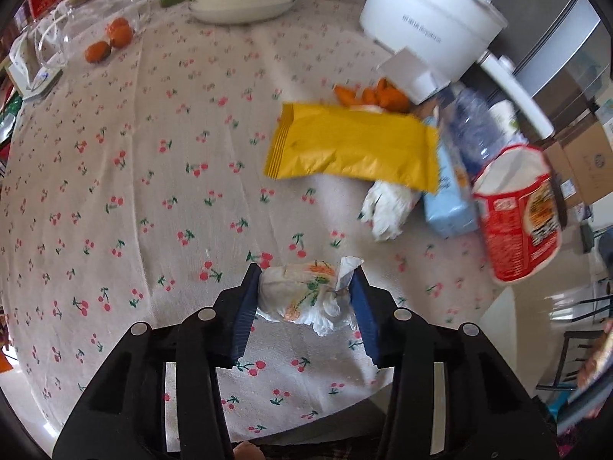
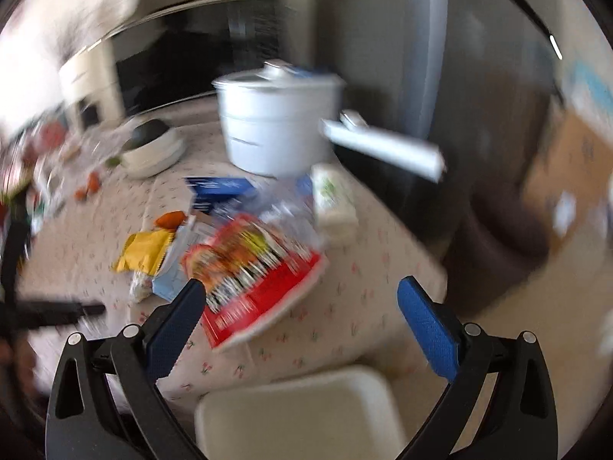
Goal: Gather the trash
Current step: 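Grasp the red noodle wrapper with the right tool and lift it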
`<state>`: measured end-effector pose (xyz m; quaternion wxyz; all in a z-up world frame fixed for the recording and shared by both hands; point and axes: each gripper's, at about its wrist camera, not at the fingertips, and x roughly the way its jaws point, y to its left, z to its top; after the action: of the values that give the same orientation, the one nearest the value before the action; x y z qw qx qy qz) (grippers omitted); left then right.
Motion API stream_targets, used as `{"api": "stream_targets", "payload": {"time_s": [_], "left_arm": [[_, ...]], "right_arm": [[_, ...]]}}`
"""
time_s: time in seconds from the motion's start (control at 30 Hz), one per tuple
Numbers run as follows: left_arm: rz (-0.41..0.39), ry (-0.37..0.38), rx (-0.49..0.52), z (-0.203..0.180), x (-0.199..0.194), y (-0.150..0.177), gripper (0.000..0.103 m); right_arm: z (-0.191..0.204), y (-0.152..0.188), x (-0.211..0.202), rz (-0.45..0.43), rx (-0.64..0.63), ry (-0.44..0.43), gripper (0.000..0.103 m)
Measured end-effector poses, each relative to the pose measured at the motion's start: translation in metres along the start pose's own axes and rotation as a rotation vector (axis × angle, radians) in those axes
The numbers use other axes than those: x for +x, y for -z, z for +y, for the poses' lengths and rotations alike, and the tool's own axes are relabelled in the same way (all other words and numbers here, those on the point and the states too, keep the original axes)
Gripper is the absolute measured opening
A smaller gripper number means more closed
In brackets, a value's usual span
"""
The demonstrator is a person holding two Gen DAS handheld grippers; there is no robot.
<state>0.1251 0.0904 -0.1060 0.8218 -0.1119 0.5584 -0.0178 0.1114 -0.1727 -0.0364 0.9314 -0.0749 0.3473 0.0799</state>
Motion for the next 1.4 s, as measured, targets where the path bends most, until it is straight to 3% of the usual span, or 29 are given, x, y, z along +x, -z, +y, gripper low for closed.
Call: {"api": "stream_targets", "payload": {"time_s": [0.23, 0.33, 0.53, 0.73, 0.93, 1.4], "left_arm": [[-0.013, 0.02, 0.008, 0.006, -0.011, -0.005, 0.044], [-0.015, 0.021, 0.001, 0.005, -0.008, -0.005, 0.045], [-0.006, 0.026, -0.001, 0.007, -0.003, -0.005, 0.045], [0.004, 0.03, 0.011, 0.004, 0.002, -0.008, 0.045], [-0.007, 0.037, 0.017, 0.002, -0.001, -0.007, 0.045], [-0.114, 0.112, -0.008, 0.003, -0.026, -0.01, 0.045]], "right_arm": [[0.042, -0.006, 0.039, 0.081, -0.397, -0.029, 0.097], [0.05, -0.009, 0.057, 0.125, -0.477, -0.008, 0.097], [0.055, -0.007, 0.094, 0.208, -0.48, -0.051, 0.097], [0.044, -0.007, 0.102, 0.194, -0.372, -0.079, 0.097], [0.035, -0.01, 0.093, 0.136, -0.262, -0.082, 0.086], [0.028, -0.019, 0.047, -0.017, -0.155, -0.079, 0.085]]}}
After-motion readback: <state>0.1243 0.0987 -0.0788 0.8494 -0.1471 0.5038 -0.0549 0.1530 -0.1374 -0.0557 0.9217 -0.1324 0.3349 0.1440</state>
